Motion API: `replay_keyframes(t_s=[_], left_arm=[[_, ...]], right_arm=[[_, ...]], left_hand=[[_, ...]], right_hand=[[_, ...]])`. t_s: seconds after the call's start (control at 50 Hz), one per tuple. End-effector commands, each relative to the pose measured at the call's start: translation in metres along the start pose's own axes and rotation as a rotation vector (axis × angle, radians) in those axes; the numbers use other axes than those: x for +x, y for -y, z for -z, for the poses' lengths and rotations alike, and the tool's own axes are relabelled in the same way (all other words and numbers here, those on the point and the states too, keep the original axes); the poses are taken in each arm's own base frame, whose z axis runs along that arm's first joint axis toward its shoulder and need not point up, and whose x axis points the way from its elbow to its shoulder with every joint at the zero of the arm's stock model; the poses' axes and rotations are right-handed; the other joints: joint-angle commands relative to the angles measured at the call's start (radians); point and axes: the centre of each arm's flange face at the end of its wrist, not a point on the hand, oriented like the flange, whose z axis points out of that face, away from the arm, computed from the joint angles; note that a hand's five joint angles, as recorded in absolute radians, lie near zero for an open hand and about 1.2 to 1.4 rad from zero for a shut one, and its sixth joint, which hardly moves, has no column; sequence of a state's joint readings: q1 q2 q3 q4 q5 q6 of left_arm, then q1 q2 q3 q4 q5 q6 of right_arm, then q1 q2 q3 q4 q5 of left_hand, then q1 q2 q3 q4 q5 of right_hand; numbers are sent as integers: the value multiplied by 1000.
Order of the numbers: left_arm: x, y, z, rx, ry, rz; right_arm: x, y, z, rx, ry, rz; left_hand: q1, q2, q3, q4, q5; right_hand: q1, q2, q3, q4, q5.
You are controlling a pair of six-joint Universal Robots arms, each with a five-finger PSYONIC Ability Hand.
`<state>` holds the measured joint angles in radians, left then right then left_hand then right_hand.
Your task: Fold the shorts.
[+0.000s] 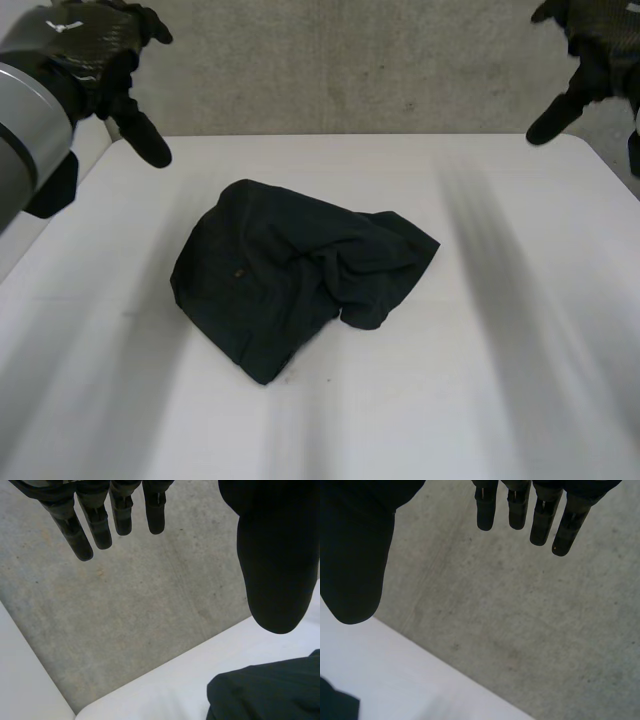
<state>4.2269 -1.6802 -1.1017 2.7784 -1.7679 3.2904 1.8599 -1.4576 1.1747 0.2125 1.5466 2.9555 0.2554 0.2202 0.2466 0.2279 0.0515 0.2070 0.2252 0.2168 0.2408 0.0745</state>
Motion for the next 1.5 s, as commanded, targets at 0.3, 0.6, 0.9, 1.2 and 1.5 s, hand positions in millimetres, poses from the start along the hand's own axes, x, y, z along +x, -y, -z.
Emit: replay_keyframes(t_s=[0.3, 0.6, 0.9, 1.2, 1.5], left_arm=[[-12, -5, -4, -12, 40, 62], [-20, -98, -77, -267, 59, -159], [-20, -205, -125, -602, -65, 4], [-31, -212, -135, -646, -75, 180], [-101, 1, -109, 208, 335, 137]], right_arm=[[-12, -8, -5, -24, 56, 3], [-13, -16, -5, -45, 61, 44], [-16, -30, -10, -77, 70, 69], [-19, -38, -10, -100, 78, 84], [-21, -34, -9, -86, 84, 84]], left_hand=[[-80, -45, -71, -53, -51], [-48, -13, -39, -20, -18], [87, 122, 96, 115, 117], [1141, 1176, 1150, 1168, 1170], [1141, 1176, 1150, 1168, 1170]], right_hand=[[-32, -51, -42, -66, -74], [-32, -51, -42, -66, -74], [-32, -51, -42, -66, -74], [-32, -51, -42, -66, -74], [-32, -51, -42, -66, -74]])
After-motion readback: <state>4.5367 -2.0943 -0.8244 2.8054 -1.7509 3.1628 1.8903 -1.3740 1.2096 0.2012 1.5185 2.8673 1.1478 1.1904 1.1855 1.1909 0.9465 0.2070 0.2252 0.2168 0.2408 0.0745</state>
